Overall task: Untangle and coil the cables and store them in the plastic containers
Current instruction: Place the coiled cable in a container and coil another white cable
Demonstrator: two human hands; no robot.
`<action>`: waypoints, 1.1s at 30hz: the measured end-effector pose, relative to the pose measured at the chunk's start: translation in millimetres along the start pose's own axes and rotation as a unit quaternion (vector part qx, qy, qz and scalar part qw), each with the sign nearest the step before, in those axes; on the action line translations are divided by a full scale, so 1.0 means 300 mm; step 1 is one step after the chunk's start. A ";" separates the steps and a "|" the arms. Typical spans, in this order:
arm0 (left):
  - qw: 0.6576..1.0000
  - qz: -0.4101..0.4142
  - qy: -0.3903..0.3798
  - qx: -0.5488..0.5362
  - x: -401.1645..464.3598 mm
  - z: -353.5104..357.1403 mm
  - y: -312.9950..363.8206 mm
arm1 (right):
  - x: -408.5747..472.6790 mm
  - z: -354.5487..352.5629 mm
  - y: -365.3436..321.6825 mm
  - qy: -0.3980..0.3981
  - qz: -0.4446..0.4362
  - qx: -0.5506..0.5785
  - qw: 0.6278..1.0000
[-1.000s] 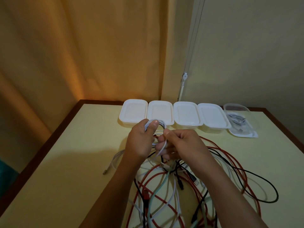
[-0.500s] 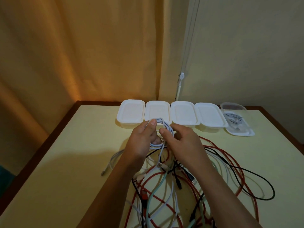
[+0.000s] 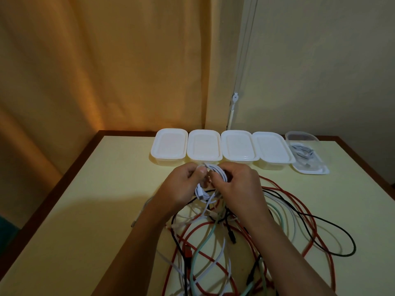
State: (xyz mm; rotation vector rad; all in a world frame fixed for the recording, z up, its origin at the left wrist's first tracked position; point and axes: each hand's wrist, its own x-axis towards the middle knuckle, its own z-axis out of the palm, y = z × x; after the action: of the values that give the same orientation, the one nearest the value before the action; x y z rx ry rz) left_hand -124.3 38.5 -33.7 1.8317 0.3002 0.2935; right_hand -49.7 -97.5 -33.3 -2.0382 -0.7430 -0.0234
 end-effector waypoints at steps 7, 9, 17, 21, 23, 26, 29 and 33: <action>0.987 0.093 -0.018 0.131 -0.004 -0.034 -0.013 | -0.013 0.012 -0.005 -0.058 0.001 -0.031 0.998; 0.979 0.112 0.007 0.168 -0.002 -0.034 -0.016 | -0.012 0.012 -0.010 -0.070 0.013 -0.039 0.997; 0.965 0.147 0.085 0.198 0.003 -0.018 -0.026 | -0.016 0.000 -0.024 -0.092 0.101 0.021 0.990; 0.972 0.126 0.079 0.183 0.008 0.007 -0.007 | -0.018 0.004 -0.015 -0.031 0.088 0.003 0.996; 0.977 0.113 0.056 0.169 0.007 0.010 0.000 | -0.018 0.007 -0.015 -0.023 0.083 -0.011 0.996; 0.978 0.119 0.051 0.163 -0.001 0.013 0.003 | -0.020 0.013 -0.018 -0.031 0.104 -0.030 0.994; 0.974 0.145 0.073 0.161 -0.009 0.014 -0.002 | -0.005 0.008 -0.012 -0.081 0.100 -0.007 0.992; 0.968 0.165 0.122 0.146 -0.006 0.007 -0.004 | -0.002 -0.037 -0.020 -0.181 0.183 0.167 0.952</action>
State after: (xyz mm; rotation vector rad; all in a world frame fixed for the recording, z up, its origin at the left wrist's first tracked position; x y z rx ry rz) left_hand -125.3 36.4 -35.5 2.1403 0.2147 0.7436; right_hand -50.5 -104.1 -22.6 -1.8375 -0.5299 0.6624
